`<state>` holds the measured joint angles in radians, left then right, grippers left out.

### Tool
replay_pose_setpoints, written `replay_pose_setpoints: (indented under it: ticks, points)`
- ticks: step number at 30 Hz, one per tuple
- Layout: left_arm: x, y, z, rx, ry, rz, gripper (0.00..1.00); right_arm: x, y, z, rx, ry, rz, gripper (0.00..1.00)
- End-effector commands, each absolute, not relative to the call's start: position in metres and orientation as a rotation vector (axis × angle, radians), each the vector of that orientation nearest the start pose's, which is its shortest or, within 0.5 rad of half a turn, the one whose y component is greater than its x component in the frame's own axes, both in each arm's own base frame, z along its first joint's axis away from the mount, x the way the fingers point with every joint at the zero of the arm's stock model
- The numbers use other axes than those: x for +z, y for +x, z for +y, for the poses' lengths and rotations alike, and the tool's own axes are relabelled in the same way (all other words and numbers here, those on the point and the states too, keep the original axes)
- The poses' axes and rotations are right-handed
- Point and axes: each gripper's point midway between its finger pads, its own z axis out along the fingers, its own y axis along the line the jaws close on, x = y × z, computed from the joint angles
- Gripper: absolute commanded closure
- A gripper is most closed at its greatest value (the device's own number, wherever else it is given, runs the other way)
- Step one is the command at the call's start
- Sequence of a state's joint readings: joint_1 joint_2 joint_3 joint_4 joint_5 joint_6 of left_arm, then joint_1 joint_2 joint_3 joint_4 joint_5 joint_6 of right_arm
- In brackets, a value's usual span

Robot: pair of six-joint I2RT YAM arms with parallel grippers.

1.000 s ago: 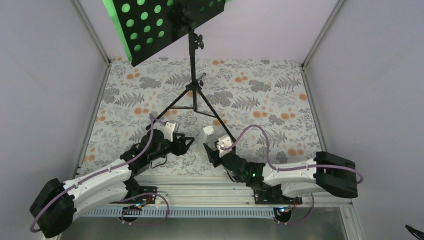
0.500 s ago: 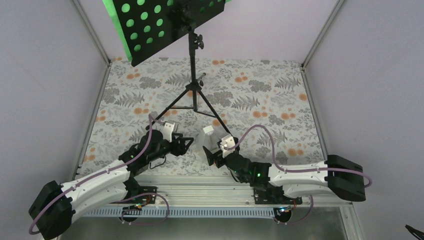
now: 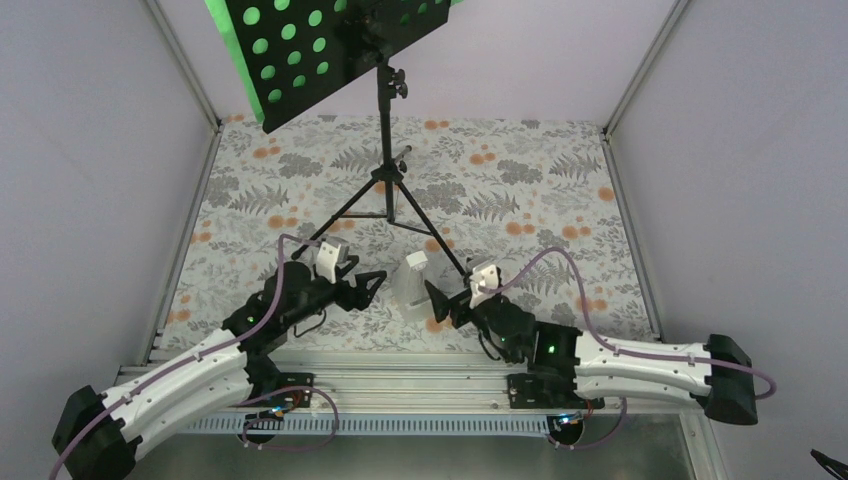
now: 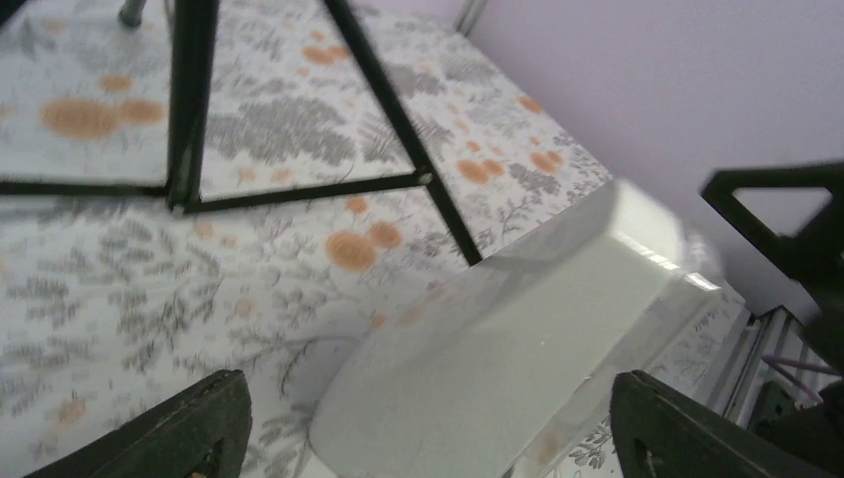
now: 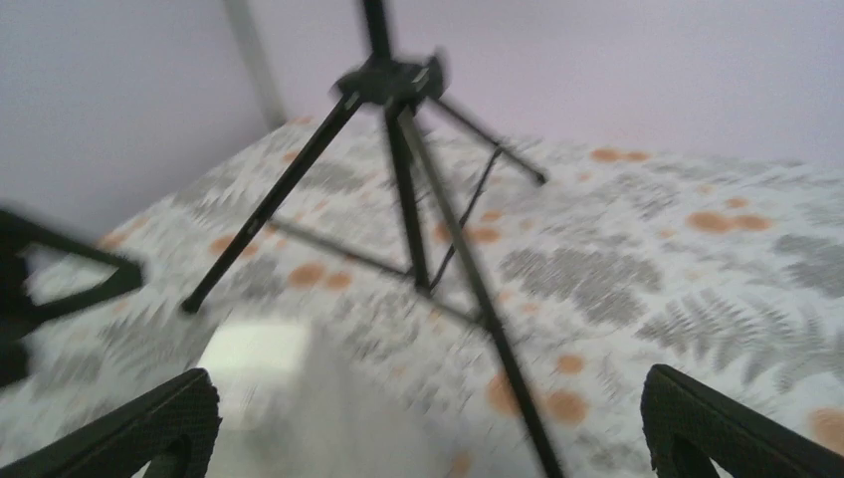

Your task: Pack up the instrument practice props

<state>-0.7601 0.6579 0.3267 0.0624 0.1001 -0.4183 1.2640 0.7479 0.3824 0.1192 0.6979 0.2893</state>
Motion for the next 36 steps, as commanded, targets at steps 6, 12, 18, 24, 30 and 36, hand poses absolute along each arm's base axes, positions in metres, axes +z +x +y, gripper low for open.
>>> replay_pose_setpoints:
  ticks: [6, 12, 18, 24, 30, 36]
  points:
    - [0.273, 0.19, -0.26, -0.953, 0.79, 1.61, 0.0, 0.268, 0.275, 0.177, 0.405, -0.125, 1.903, 0.0]
    - [0.258, 0.203, -0.294, -0.946, 0.935, 1.668, 0.0, 0.259, 0.296, 0.155, 0.535, -0.013, 1.895, 0.0]
    - [0.23, 0.209, -0.311, -0.894, 1.015, 1.73, 0.0, 0.244, 0.295, 0.148, 0.563, 0.01, 1.927, 0.0]
    - [0.215, 0.207, -0.317, -0.901, 1.051, 1.756, 0.0, 0.235, 0.291, 0.149, 0.603, 0.018, 1.936, 0.0]
    - [0.208, 0.212, -0.316, -0.872, 1.035, 1.781, 0.28, 0.233, 0.291, 0.151, 0.62, 0.02, 1.939, 0.0]
    - [0.206, 0.215, -0.313, -0.851, 1.016, 1.785, 0.49, 0.228, 0.29, 0.15, 0.62, 0.025, 1.947, 0.0]
